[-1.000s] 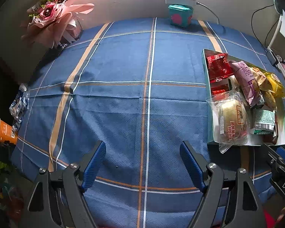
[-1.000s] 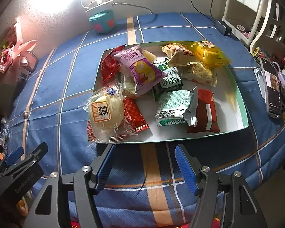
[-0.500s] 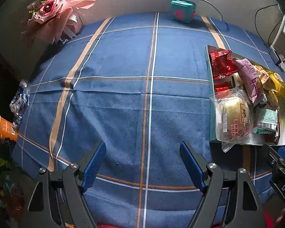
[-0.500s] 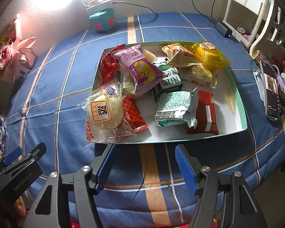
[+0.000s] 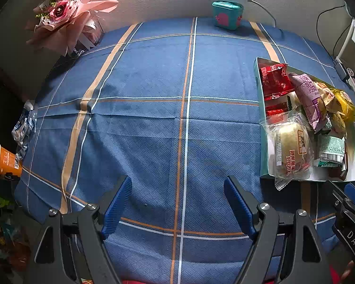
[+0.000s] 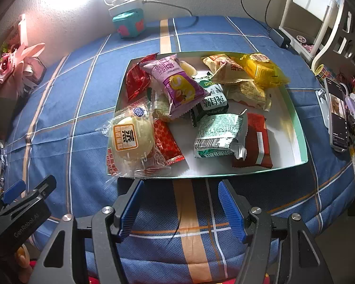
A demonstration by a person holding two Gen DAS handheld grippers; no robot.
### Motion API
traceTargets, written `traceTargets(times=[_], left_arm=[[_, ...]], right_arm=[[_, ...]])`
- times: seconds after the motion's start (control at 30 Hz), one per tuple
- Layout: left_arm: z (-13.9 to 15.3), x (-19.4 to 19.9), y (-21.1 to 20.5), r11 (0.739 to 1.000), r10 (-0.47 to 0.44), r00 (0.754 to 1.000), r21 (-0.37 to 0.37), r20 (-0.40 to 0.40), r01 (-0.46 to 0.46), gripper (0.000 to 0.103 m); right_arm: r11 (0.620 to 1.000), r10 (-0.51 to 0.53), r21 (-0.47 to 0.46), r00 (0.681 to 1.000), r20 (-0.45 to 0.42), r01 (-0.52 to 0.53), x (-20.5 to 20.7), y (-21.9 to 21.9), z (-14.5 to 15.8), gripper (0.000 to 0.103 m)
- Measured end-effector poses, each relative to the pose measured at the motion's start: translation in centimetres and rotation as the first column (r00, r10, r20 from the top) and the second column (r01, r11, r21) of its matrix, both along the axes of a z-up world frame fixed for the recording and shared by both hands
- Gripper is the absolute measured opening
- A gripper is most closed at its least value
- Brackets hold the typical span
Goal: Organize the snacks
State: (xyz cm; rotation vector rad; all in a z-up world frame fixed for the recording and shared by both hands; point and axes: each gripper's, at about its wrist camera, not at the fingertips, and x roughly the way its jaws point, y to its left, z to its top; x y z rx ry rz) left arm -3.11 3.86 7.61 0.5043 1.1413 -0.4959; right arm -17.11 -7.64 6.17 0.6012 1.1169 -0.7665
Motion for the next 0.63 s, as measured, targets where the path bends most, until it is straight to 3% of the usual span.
traceTargets(times=[0.63], left_arm=[[0.77,-0.04,0.37,1.000,0.014,0.999,-0.021,0.041,-0.014,0.081]], right_arm=[[1.000,-0.004,0.001,1.000,-0.002,0.004,0.08,0.06,-0.06,0.069]])
